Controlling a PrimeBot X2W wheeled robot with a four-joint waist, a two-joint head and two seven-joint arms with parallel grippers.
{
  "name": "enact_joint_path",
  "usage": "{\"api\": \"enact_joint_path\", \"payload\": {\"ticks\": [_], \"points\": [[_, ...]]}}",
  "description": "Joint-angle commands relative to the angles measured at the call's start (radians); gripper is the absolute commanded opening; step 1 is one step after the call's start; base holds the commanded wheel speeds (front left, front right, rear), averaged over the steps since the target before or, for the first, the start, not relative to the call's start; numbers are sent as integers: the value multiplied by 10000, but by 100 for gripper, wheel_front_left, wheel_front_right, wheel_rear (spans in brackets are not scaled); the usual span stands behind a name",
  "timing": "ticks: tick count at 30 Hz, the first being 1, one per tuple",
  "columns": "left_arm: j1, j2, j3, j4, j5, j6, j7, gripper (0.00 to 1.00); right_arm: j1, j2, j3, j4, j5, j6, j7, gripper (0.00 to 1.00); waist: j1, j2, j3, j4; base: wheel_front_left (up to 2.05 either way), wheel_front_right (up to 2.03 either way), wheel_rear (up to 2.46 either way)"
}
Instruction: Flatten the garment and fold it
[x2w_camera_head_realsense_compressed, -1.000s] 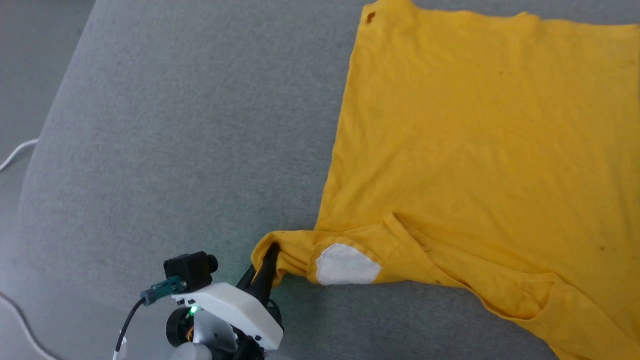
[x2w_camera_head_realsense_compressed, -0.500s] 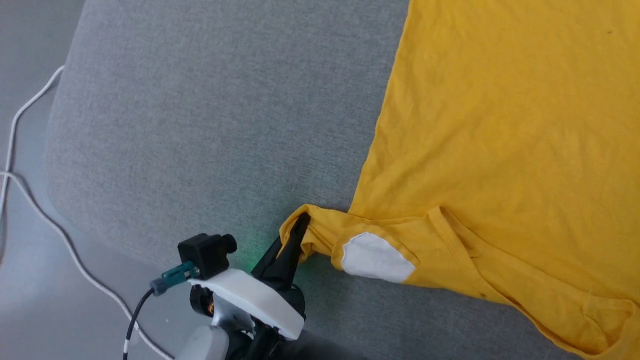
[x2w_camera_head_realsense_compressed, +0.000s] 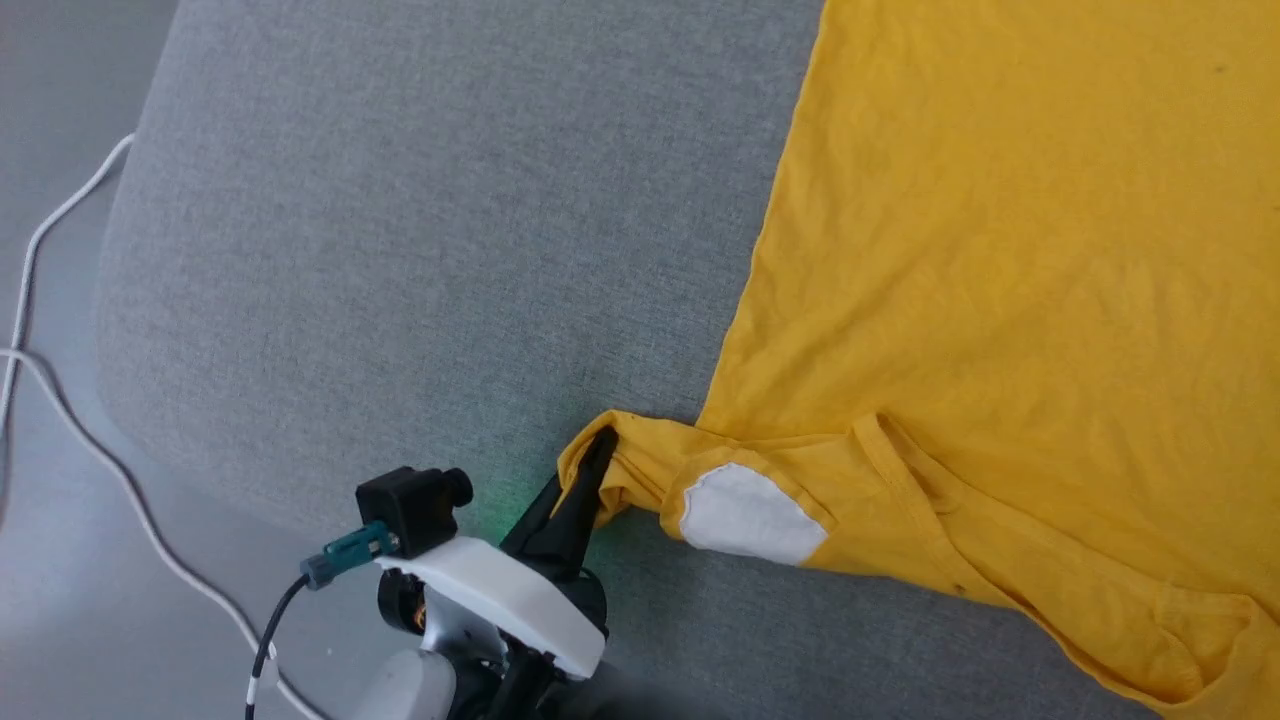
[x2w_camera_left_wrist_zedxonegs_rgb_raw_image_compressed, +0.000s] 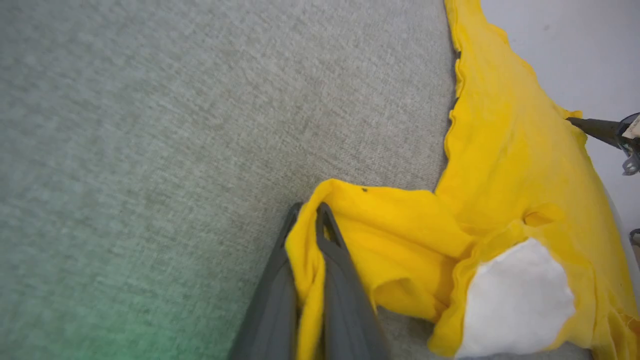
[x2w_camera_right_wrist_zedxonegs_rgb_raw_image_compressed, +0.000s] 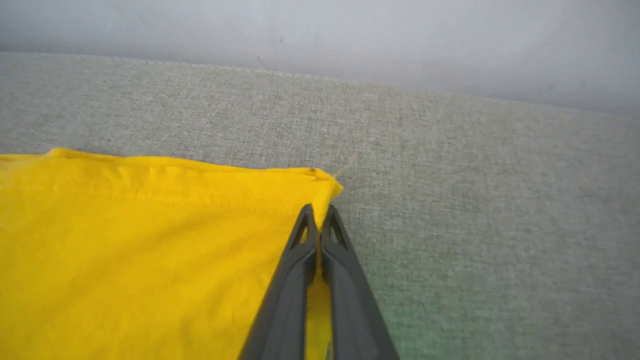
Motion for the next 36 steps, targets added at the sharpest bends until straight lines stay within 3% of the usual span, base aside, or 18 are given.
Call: {"api": "enact_joint_path", "payload": {"ticks": [1,8,11,15,24,36], "points": [[50,206,179,638,-30,274,192,0,355,143,-76,-99,-42,-11,-597,0,-2,-1,-520,-324,0,0,0],[487,614,395,570,-53,486,340,0,2527,1143,-671,-791,-170,-11,-4672,0,-2,-1,-2010,-1266,0,0,0],[750,778,449,446,-79,609,489,0,3544,1621,-1161,-980,-130,-11,-5564,0,-2,-1,-2668,-1678,0,0,0],[1130,979,511,253,-140,758,698,0,4998,2226,-1957,-1311,-58,-11,-5873,0,-2,-1,-3435,-2174,0,0,0],[1663,1269,545,-126,-236,990,1076,0,7521,3563,-3418,-1907,-14,-11,-4716,0,-2,-1,-4338,-3008,0,0,0],[1923,1409,452,-374,-289,1076,1280,0,8753,3981,-3562,-1182,200,-11,-755,0,-2,-1,-4554,-3364,0,0,0]]}}
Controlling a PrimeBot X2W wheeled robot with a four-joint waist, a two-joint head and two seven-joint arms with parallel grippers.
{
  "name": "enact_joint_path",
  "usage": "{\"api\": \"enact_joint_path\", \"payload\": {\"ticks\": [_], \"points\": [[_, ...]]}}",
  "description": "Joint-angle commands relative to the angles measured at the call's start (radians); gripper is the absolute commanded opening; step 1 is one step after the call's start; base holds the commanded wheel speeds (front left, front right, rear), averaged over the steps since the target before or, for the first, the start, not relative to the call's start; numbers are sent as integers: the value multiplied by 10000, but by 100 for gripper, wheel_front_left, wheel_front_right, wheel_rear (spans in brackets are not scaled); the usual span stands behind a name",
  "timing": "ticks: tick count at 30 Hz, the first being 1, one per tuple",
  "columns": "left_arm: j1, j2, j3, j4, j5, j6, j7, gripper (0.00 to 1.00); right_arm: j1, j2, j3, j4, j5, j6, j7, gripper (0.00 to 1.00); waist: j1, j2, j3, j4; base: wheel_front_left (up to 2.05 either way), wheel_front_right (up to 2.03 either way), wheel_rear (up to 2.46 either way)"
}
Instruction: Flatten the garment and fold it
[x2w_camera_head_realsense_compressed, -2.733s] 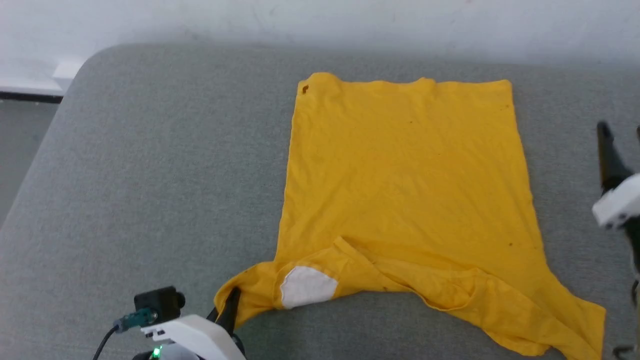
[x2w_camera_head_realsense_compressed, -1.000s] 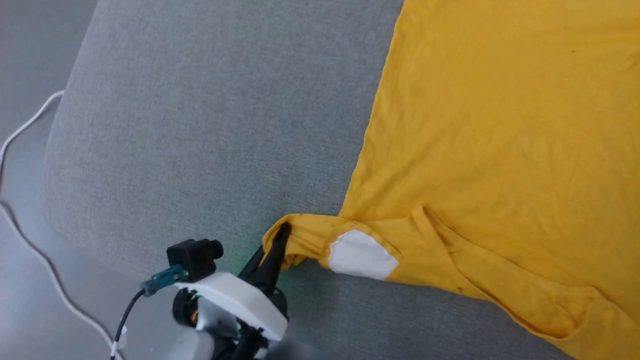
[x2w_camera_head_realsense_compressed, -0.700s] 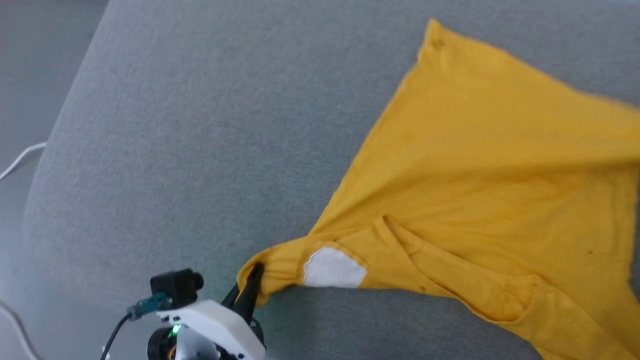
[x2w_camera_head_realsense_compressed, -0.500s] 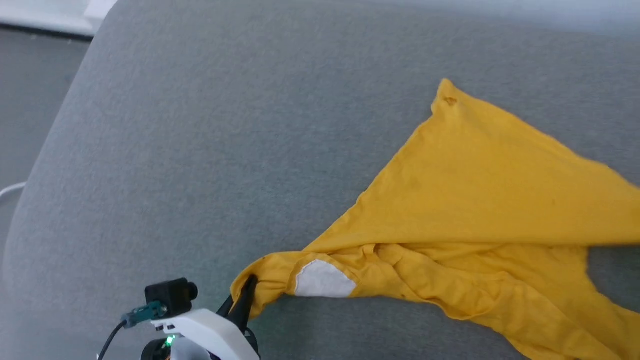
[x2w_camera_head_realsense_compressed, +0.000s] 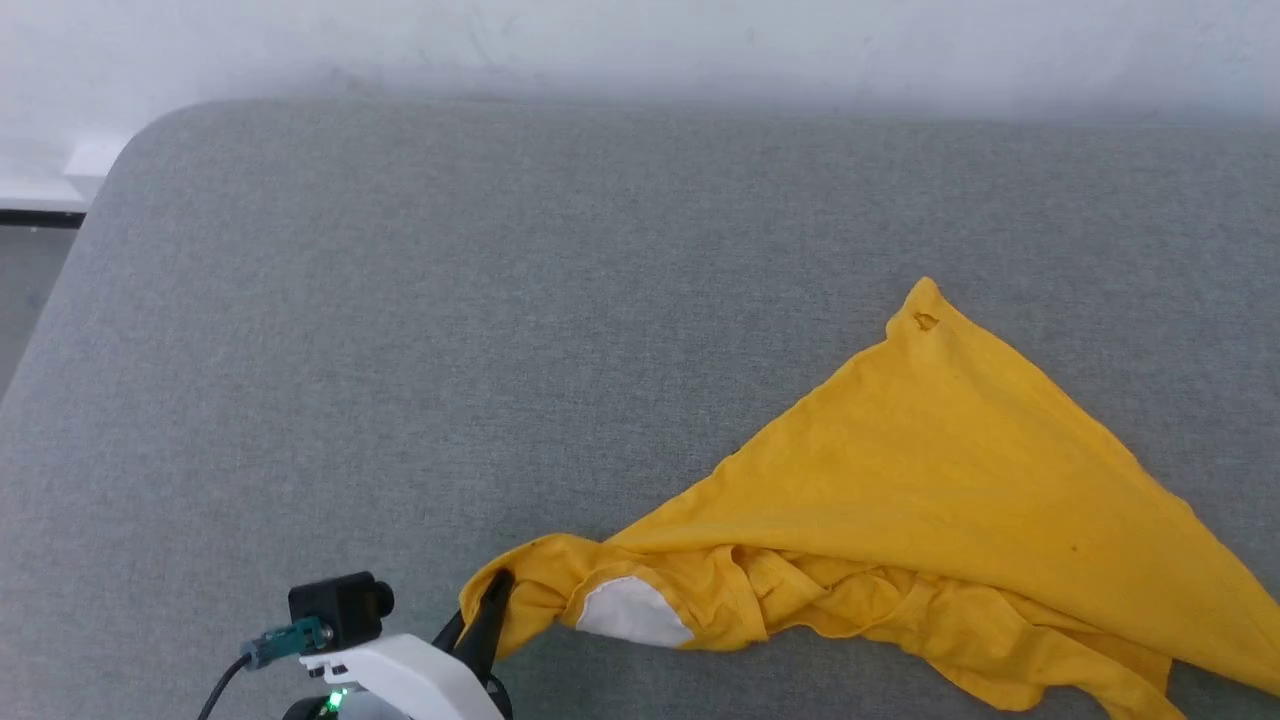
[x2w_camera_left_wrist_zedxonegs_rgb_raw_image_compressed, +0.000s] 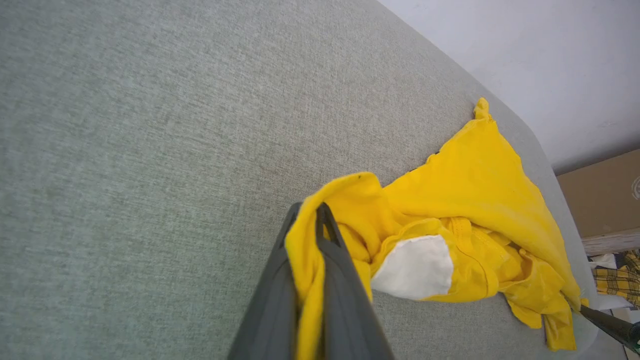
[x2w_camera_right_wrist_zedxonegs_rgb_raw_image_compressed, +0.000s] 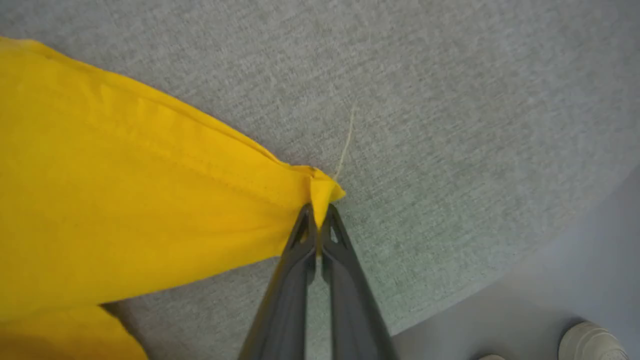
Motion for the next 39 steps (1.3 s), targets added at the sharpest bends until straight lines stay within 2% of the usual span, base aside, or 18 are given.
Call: {"api": "enact_joint_path", "payload": {"ticks": [1,2,3,7,12,14,15,17,21,29,34,39], "points": [[90,70,-7,-52,-31,34,40,0,255,73,54,178,110,-21,324,0,1,-1,-92,-101,0,0,0],[88,81,-9,-64,-32,37,47,0,269,73,106,127,175,-21,364,32,1,-1,-88,-102,0,0,0],[86,89,-12,-74,-33,40,53,0,266,74,188,5,216,-21,271,100,1,-1,-82,-99,0,0,0],[54,92,-40,-101,-35,51,65,0,-22,75,472,-725,590,-21,-1046,100,1,-1,-47,-67,0,0,0],[-6,75,-81,-57,-56,32,58,0,-565,-233,1842,-1515,581,-21,-3524,100,1,-1,31,-25,0,0,0],[-56,61,-99,-44,-60,22,53,0,-936,-576,2685,-1544,692,-21,-4423,100,1,-1,89,-2,0,0,0],[-56,61,-99,-44,-60,22,53,0,-936,-576,2685,-1544,692,-21,-4423,100,1,-1,89,-2,0,0,0],[-119,50,-116,-31,-59,6,40,0,-1400,-959,3594,-1426,905,-21,-5297,100,1,-1,171,31,0,0,0],[-301,23,-194,34,-30,-66,15,0,-2451,-1595,5265,-594,1221,-21,-6284,100,1,-1,397,192,0,0,0],[-655,-136,-399,119,16,-147,-12,0,-4989,-2388,7965,1995,1841,-21,-5892,100,1,-1,1047,671,0,0,0],[-889,-257,-495,230,22,-220,-86,0,-6278,-2621,9034,3792,2106,-21,-4136,100,1,-1,1398,1025,0,0,0],[-1017,-336,-552,364,17,-271,-176,0,-7222,-2721,9560,4832,2205,-21,-2653,100,1,-1,1658,1232,0,0,0]]}}
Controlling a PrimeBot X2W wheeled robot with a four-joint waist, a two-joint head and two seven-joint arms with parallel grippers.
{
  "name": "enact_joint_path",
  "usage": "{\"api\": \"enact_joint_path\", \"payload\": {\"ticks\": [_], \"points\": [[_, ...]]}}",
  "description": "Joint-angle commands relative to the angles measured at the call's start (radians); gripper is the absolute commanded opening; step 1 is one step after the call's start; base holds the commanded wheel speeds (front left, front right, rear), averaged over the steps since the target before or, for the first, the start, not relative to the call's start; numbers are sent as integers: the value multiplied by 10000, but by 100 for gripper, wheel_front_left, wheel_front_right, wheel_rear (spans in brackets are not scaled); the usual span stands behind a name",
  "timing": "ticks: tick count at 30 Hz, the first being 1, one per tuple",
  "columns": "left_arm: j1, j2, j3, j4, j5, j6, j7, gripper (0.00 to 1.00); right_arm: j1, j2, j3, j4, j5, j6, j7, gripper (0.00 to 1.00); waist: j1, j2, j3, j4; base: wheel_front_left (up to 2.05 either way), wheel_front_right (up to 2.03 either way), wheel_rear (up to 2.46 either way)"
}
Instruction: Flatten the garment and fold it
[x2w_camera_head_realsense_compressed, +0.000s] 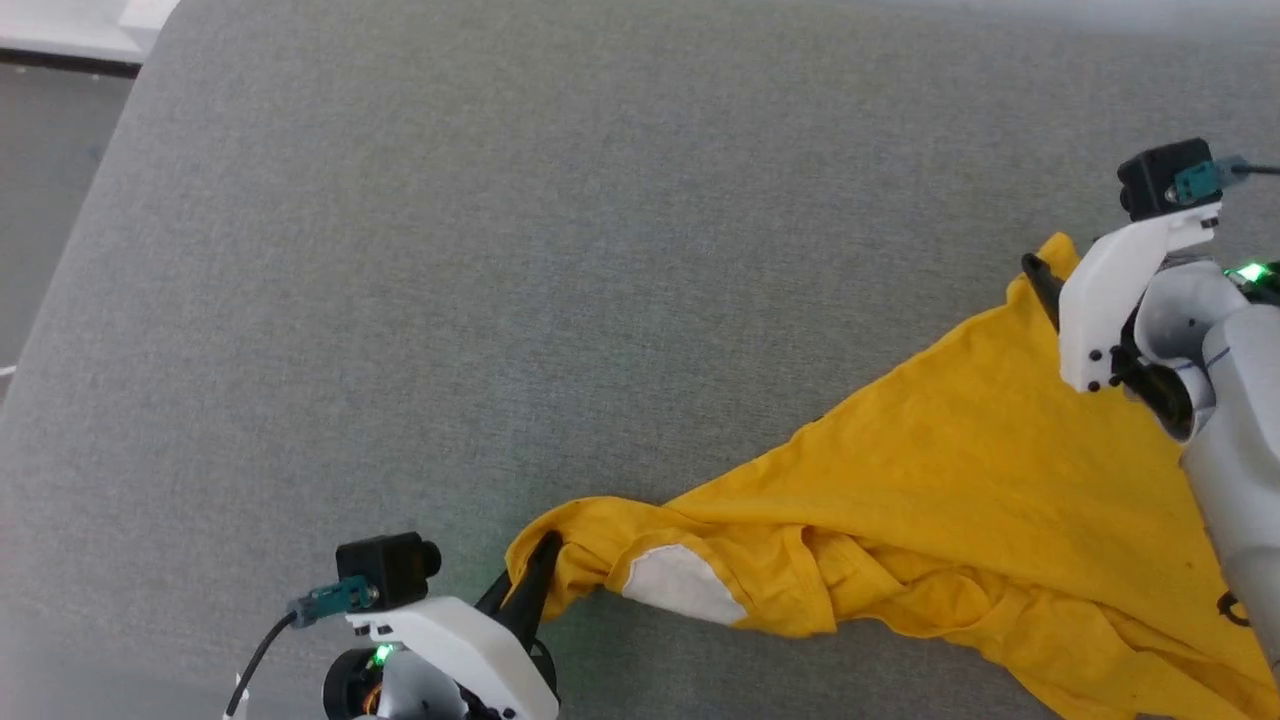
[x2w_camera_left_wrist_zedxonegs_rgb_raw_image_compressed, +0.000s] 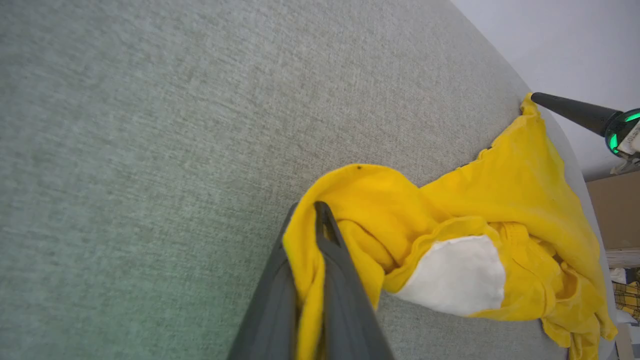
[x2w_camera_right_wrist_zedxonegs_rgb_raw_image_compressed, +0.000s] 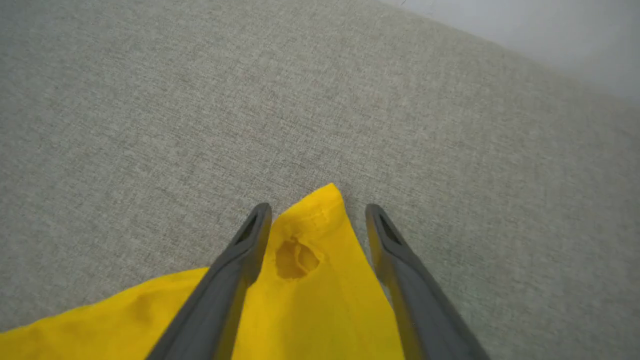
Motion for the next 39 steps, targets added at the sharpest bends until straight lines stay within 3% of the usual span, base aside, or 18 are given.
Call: {"api": "enact_joint_path", "payload": {"ticks": [1,6,7,8,10,14,21,26,32,39], "points": [[-204,-16,-6,42,13,-54,-67,0,-161,-62,34,162,-21,-11,170,100,-2,-1,187,186,0,0,0],[-273,-53,-30,174,-9,-82,-129,0,-577,-1,-120,1196,-448,-11,1682,100,-2,-1,201,261,0,0,0],[-277,-57,-30,194,-16,-82,-138,0,-616,49,-194,1302,-479,-11,1868,87,-2,-1,188,260,0,0,0],[-276,-58,-30,210,-25,-83,-146,0,-639,96,-280,1371,-496,-11,1978,49,-2,-1,172,253,0,0,0],[-255,-51,-28,240,-35,-77,-163,0,-626,94,-413,1455,-661,-11,2033,0,-2,-1,107,215,0,0,0],[-190,-32,-32,273,-51,-55,-185,0,-393,151,-946,1303,-907,-11,1270,0,-2,-1,-110,102,0,0,0],[33,107,40,285,-78,-12,-258,0,999,557,-2022,14,-766,-11,-2007,0,-2,-1,-849,-222,0,0,0],[256,247,185,166,-21,84,-480,0,2585,996,-2715,-1150,-398,-11,-3560,0,-2,-1,-1497,-579,0,0,0],[219,494,427,-79,182,77,-946,0,4507,1551,-3635,-2838,-404,-11,-4002,0,-2,-1,-2124,-1046,0,0,0],[-558,994,629,-391,492,-256,-1250,0,6101,1850,-4338,-5421,-781,-11,-3008,0,-2,-1,-2652,-1510,0,0,0]]}}
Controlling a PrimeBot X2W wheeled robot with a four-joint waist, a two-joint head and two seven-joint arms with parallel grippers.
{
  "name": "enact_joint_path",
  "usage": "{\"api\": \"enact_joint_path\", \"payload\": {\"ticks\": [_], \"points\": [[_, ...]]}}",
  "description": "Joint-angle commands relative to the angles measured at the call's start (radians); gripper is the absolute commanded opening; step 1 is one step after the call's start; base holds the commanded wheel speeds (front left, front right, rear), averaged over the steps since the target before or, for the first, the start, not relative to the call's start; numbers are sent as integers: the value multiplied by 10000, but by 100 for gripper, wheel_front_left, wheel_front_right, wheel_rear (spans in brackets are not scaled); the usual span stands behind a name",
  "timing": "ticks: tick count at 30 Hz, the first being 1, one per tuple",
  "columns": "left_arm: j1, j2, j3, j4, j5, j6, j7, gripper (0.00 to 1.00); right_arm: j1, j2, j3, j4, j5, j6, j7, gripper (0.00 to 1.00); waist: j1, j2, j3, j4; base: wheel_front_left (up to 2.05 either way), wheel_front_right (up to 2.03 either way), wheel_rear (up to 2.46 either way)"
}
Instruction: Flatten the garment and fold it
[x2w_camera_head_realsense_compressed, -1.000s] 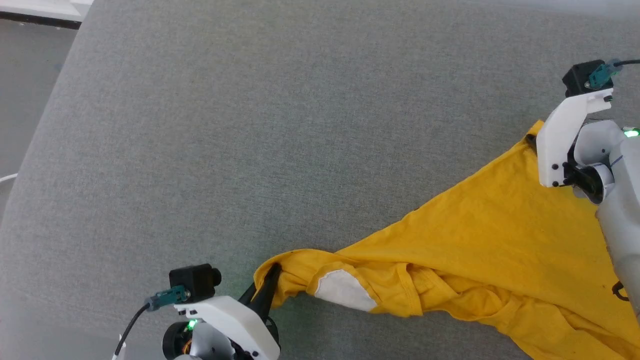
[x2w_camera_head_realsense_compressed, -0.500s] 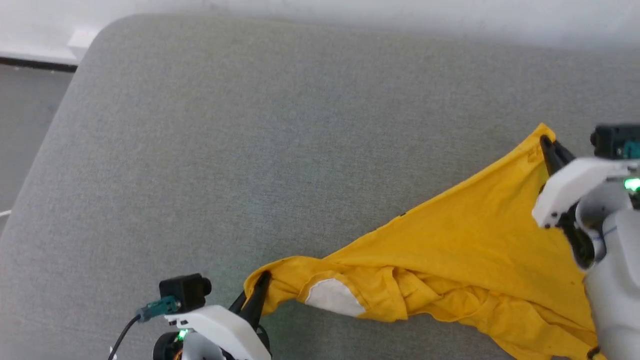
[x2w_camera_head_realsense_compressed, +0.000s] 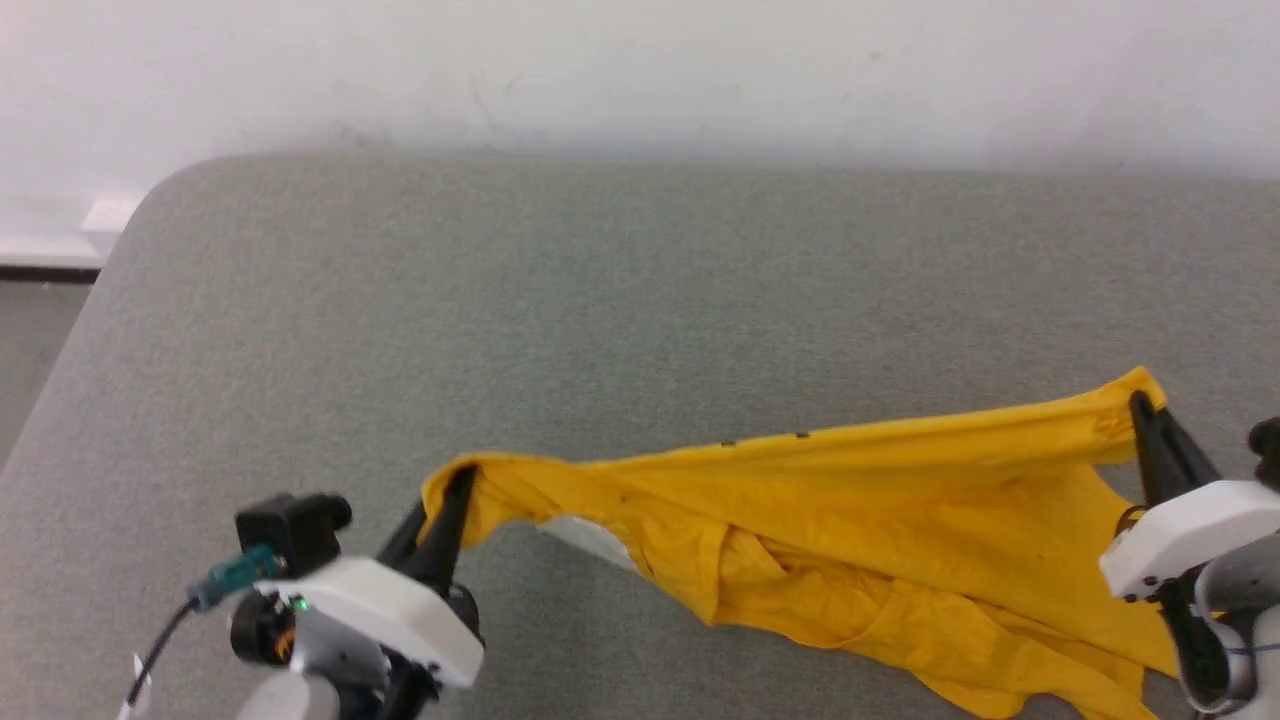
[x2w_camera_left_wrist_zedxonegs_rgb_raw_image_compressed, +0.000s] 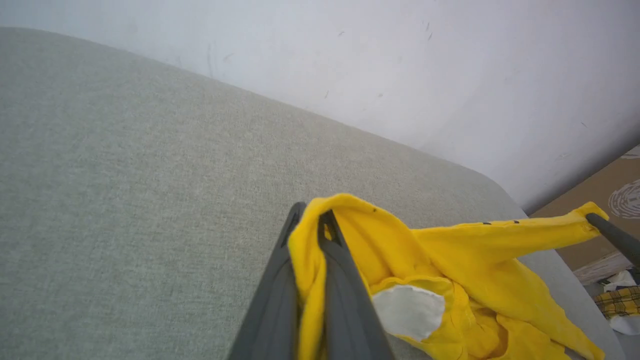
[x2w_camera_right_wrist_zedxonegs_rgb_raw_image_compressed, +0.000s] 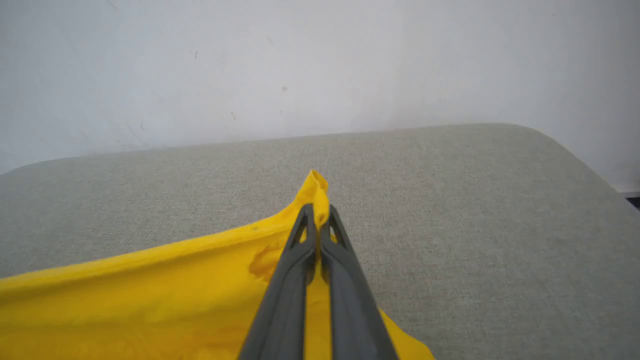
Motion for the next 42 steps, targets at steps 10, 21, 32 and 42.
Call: {"api": "enact_joint_path", "payload": {"ticks": [10,21,32,42], "points": [[-3128,615,181,-396,282,-760,389,0,-681,-1253,97,-3473,-510,-21,2759,0,3,0,-708,-904,0,0,0],[-6724,454,285,55,-235,-1388,1016,0,-3625,-2705,1216,-3665,-225,-21,4419,0,3,0,-130,-1274,0,0,0],[-11280,860,419,1993,261,-1588,1467,0,-7987,-2927,2249,-1304,-181,-21,4732,0,3,0,2030,-1694,0,0,0],[-14864,1089,778,3804,1290,-1090,547,0,-11656,-1959,1909,916,-1241,-21,3588,0,3,0,4180,-2197,0,0,0]]}}
